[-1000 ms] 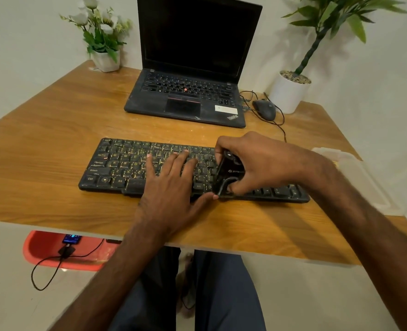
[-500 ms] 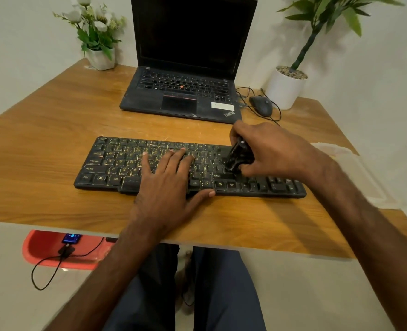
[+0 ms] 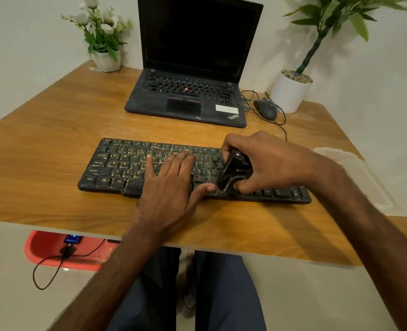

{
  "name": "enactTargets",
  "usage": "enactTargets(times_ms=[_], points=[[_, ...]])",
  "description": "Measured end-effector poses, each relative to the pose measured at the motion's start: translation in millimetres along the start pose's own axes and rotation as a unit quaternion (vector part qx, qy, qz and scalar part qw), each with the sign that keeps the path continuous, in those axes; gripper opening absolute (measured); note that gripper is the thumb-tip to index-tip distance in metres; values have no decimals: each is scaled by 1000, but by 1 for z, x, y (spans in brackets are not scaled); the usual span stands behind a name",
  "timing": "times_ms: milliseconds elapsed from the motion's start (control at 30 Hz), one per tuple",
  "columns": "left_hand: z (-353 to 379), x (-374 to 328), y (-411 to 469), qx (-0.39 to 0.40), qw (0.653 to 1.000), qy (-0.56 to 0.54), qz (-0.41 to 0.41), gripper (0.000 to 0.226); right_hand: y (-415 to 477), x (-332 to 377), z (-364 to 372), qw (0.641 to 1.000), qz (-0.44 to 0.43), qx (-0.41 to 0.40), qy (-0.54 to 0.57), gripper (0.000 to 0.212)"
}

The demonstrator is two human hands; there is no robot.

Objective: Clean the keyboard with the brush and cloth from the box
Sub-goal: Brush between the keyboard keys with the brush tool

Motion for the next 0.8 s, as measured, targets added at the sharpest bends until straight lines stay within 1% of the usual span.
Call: enactTargets(times_ms=[33, 67, 133, 200, 233, 300, 367, 400, 500, 533, 600, 667, 700, 733, 800], points=[[0, 0, 0, 1, 1000, -1, 2, 103, 1, 0, -1, 1000, -1, 8, 21, 54], [0, -1, 0, 1, 1000, -3, 4, 104, 3, -3, -3, 1000, 2, 4, 14, 55], [-1, -1, 0, 2, 1000, -8, 4, 106, 12, -11, -12, 998, 18, -37, -41, 57], [-3, -1, -1, 2, 1000, -13, 5, 106, 17, -14, -17, 995, 27, -72, -64, 57], [-3, -1, -1, 2, 1000, -15, 6, 106, 17, -12, -15, 996, 24, -68, -59, 57], [-2, -1, 0, 5, 1000, -18, 11, 107, 15, -1, -4, 999, 5, -21, -36, 57], [-2, -1, 0, 5, 1000, -22, 14, 108, 13, 9, 3, 998, -10, 17, -52, 59], [-1, -1, 0, 5, 1000, -24, 15, 108, 15, 9, 3, 997, -10, 13, -74, 60], [-3, -2, -1, 4, 999, -31, 17, 108, 22, 1, -11, 987, 4, -60, -147, 59], [-4, -2, -1, 2, 999, -34, 17, 108, 22, 0, -12, 986, 4, -70, -154, 59], [-4, -1, -1, 0, 999, -39, 16, 107, 21, 6, -6, 992, -10, -37, -118, 57], [-3, -1, -1, 1, 999, -42, 15, 107, 18, 16, 3, 999, -24, 22, -44, 55], [-2, -1, -1, 0, 999, -42, 16, 107, 19, 17, 4, 999, -23, 37, -13, 55], [-2, -1, 0, 0, 999, -43, 17, 107, 21, 16, 3, 999, -20, 35, 3, 55], [-3, -2, 0, -3, 999, -45, 17, 107, 30, 5, -6, 1000, -7, -11, -11, 56]])
Point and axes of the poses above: each hand's wrist, its own y-axis towards the middle knuckle, its own z-axis out of the palm, x = y × z, the point moved 9 cm from there along y, towards the middle knuckle, and after that the axes turned 4 degrees about y, right-handed, at the moved point
